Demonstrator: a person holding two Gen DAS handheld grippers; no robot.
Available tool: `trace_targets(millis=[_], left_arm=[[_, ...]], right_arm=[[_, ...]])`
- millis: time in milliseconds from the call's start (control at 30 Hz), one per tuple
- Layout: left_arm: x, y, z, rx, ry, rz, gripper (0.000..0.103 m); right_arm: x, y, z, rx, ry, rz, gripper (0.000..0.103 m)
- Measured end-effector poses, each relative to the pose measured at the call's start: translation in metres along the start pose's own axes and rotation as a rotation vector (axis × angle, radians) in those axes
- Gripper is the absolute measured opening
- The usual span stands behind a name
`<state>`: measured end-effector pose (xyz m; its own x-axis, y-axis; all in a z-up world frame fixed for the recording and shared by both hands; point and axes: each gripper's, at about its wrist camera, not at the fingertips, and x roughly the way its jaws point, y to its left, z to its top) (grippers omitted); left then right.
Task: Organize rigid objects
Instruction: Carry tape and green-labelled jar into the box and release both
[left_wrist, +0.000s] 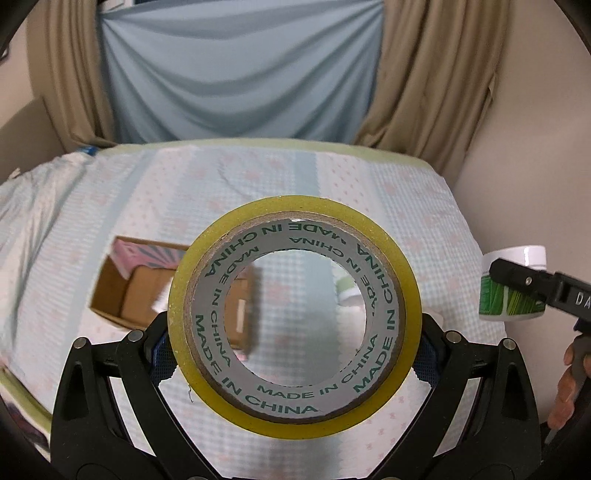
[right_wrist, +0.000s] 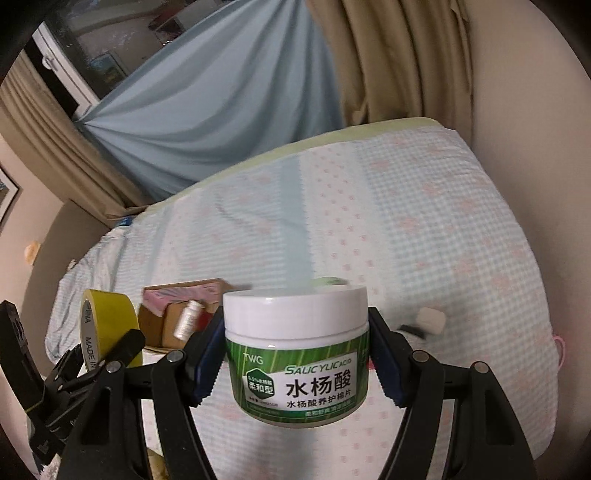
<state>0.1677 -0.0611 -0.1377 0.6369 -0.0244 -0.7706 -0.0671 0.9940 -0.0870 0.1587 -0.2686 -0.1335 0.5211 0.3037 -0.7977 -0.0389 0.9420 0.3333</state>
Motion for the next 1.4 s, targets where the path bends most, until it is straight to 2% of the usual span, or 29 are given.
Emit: trace_targets(millis=[200, 400, 633, 833, 1067, 1400], left_arm=[[-0.018, 0.069, 0.009, -0.042, -0.007, -0.001, 0.097], [-0.016, 0.149, 0.015, -0.019, 0.005, 0.017, 0.097], [0.003, 0.245, 0.031, 0.049, 0.044, -0.01, 0.097], [0.041, 0.299, 0.039, 0.107, 0.119, -0.041, 0.097], [0.101, 0.327, 0.039, 0.157, 0.225, -0.072, 0.097], [0.192, 0.328, 0.036, 0.169, 0.398, -0.102, 0.097]], right_arm=[[0.008, 0.058, -0.007, -0.043, -0.003, 0.02, 0.066], [0.034, 0.128, -0.016, -0.035, 0.002, 0.024, 0.066], [0.077, 0.197, -0.033, 0.054, 0.021, -0.001, 0.066], [0.119, 0.246, -0.048, 0.115, 0.067, -0.027, 0.066], [0.177, 0.277, -0.064, 0.067, 0.16, -0.062, 0.066], [0.263, 0.275, -0.072, 0.011, 0.289, -0.106, 0.066]])
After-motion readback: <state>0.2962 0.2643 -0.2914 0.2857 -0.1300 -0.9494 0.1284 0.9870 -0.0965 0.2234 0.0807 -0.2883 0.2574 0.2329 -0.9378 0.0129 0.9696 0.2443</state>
